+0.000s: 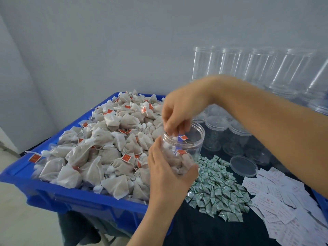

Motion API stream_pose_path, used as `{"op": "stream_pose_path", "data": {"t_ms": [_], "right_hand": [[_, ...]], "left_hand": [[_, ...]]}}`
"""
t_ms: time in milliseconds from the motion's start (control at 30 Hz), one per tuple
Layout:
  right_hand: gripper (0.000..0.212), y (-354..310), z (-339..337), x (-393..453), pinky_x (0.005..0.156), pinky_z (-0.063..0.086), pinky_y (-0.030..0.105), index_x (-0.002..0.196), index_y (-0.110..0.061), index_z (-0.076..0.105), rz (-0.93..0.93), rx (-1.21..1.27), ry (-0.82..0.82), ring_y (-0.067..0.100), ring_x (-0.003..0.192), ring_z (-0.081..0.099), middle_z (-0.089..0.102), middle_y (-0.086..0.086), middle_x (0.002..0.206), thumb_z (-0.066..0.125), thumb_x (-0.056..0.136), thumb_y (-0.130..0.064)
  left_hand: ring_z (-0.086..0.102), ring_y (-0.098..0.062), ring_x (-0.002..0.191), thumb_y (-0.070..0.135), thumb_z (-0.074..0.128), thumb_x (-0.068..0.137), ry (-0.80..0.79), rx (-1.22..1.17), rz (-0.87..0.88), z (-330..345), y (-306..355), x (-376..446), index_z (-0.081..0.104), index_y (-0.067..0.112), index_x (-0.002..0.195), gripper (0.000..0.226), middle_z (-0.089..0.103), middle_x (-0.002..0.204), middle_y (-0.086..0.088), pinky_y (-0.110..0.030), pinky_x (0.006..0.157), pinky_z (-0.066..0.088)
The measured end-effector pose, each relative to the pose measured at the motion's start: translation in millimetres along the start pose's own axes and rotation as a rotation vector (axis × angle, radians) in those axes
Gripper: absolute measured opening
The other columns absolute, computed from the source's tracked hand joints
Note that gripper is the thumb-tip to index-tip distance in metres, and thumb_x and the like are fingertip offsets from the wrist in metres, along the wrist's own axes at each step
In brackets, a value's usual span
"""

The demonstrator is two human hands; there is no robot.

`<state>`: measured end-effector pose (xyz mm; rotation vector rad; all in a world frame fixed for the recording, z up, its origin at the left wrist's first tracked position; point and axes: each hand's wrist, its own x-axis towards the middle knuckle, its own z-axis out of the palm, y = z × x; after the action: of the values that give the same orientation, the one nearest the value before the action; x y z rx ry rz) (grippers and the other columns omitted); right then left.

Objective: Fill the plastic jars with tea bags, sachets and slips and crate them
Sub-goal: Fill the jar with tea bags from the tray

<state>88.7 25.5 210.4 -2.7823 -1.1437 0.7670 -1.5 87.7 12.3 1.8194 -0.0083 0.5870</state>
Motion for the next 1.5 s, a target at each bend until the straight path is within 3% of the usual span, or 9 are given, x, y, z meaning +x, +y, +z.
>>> {"op": "stream_pose_path", "data": {"t_ms": [200,333,467,667,867,1067,1200,1300,1500], "right_hand": [[0.011,-7,-11,43,0.056,0.051,0.012,0.104,-0.013,0.070,-0.093,0.118,0.301,0.001,0.064,0.066,0.071,-0.003,0.083,0.065,0.098,-0.020],[0.032,-10,9,96,0.075,0.058,0.021,0.127,-0.007,0.066,0.003,-0.131,0.155,0.016,0.094,0.069,0.071,0.005,0.113,0.065,0.097,-0.020],[0.045,-10,25,121,0.063,0.049,0.016,0.140,-0.008,0.055,0.034,-0.199,0.039,0.011,0.088,0.063,0.066,0.002,0.122,0.063,0.098,-0.020],[0.036,-14,34,134,0.066,0.050,0.018,0.130,-0.007,0.061,0.097,-0.303,0.005,0.014,0.091,0.066,0.071,0.006,0.117,0.062,0.099,-0.025],[0.034,-24,37,138,0.072,0.049,0.021,0.124,-0.004,0.063,0.078,-0.355,0.035,0.016,0.089,0.059,0.064,0.005,0.102,0.063,0.098,-0.027],[0.026,-11,30,132,0.072,0.055,0.024,0.117,-0.004,0.065,0.075,-0.203,0.131,0.017,0.082,0.067,0.066,0.004,0.092,0.065,0.097,-0.021],[0.021,4,18,113,0.085,0.059,0.034,0.111,-0.003,0.069,0.055,0.015,0.231,0.026,0.097,0.072,0.069,0.016,0.115,0.062,0.096,-0.017],[0.007,12,6,92,0.067,0.062,0.026,0.088,-0.010,0.066,0.013,0.249,0.311,0.017,0.077,0.071,0.070,0.013,0.099,0.064,0.094,-0.014],[0.009,16,-14,42,0.059,0.056,0.017,0.093,-0.016,0.065,-0.099,0.606,0.462,0.008,0.071,0.075,0.073,-0.001,0.087,0.070,0.093,-0.022]], "left_hand": [[0.019,0.037,0.102,0.057,0.064,0.058,-0.014,0.025,0.002,0,2,0,0.010,0.045,0.139,0.097,0.021,0.120,0.030,-0.005,0.075,0.034],[0.030,0.030,0.099,0.049,0.072,0.061,0.007,0.018,-0.051,-1,3,0,0.011,0.040,0.142,0.102,0.026,0.133,0.013,-0.010,0.074,0.042],[0.032,0.031,0.098,0.060,0.064,0.054,0.043,-0.009,-0.087,-1,6,1,0.015,0.044,0.138,0.099,0.028,0.131,0.015,-0.011,0.067,0.044],[0.049,-0.014,0.117,0.059,0.069,0.052,0.039,-0.083,-0.112,0,2,2,0.019,0.044,0.138,0.100,0.031,0.134,0.011,-0.042,0.094,0.050],[0.056,-0.001,0.094,0.058,0.065,0.046,0.059,-0.121,-0.146,0,2,4,0.021,0.035,0.140,0.106,0.037,0.131,0.004,-0.034,0.085,0.055],[0.038,0.024,0.104,0.054,0.070,0.052,0.014,-0.091,-0.104,-1,1,2,0.014,0.043,0.138,0.103,0.025,0.131,0.016,-0.006,0.079,0.046],[0.027,0.025,0.109,0.050,0.072,0.056,0.023,-0.018,-0.050,0,3,-1,0.013,0.047,0.136,0.100,0.023,0.133,0.020,-0.019,0.092,0.039],[0.025,0.004,0.124,0.051,0.070,0.054,0.014,-0.028,-0.087,-2,5,-1,0.012,0.055,0.132,0.098,0.023,0.130,0.028,-0.035,0.108,0.036],[0.032,0.021,0.110,0.059,0.064,0.051,0.010,-0.026,-0.091,-3,4,-1,0.012,0.055,0.132,0.096,0.024,0.128,0.027,-0.024,0.095,0.042]]}}
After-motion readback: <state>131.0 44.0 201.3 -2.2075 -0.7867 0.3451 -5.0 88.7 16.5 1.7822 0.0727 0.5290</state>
